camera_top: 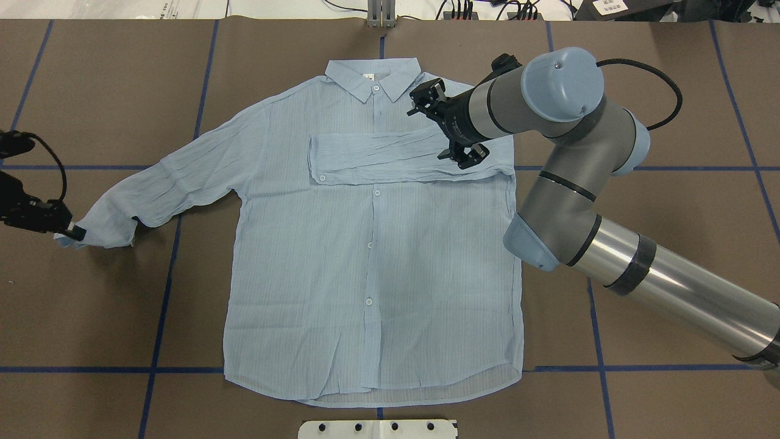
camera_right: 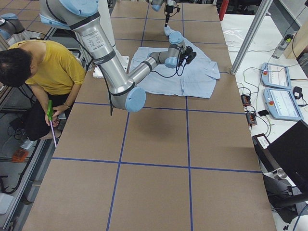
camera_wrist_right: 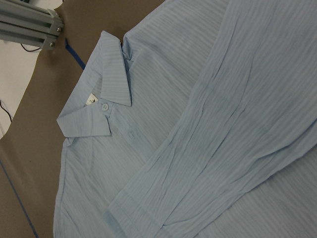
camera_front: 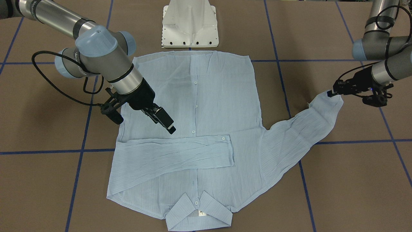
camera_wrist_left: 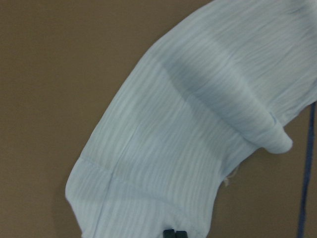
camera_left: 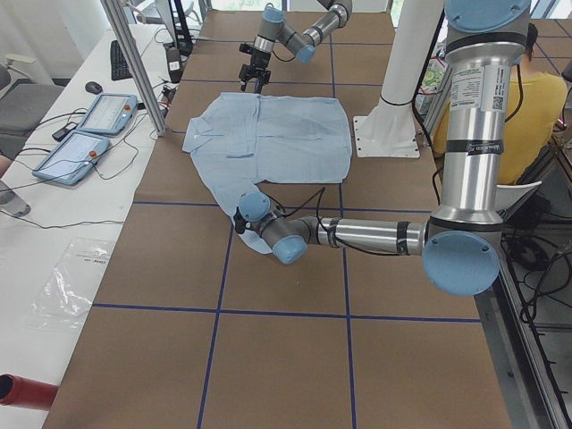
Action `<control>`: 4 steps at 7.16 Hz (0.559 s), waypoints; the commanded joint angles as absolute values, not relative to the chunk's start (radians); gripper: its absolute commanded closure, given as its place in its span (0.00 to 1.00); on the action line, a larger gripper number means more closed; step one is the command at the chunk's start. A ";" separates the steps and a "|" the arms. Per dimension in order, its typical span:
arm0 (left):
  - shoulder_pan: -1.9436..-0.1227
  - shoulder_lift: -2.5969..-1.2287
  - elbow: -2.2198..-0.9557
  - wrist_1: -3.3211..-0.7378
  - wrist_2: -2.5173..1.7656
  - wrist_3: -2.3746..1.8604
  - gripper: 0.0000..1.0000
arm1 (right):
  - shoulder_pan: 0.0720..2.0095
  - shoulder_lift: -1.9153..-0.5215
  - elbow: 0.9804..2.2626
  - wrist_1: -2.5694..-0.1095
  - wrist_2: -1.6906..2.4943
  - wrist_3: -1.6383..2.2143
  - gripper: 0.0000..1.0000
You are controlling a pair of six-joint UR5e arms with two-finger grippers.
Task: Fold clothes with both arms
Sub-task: 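Grasp the cuff nearest the left gripper while the right gripper lifts away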
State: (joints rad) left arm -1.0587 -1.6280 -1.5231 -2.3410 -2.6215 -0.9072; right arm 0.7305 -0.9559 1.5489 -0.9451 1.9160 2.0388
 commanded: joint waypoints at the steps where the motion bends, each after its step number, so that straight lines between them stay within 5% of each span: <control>1: -1.055 -1.840 -1.501 -2.336 -2.619 -1.157 1.00 | 0.817 -0.998 1.554 -0.943 2.062 2.007 0.01; 4: -0.950 -2.135 -1.407 -2.342 -2.379 -1.522 1.00 | 0.880 -1.040 1.534 -0.948 2.111 1.858 0.01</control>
State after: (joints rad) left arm -1.0047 -2.0508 -1.4238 -2.3377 -2.4913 -1.3988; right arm 0.8642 -1.0297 1.5433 -0.9463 2.1014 1.9015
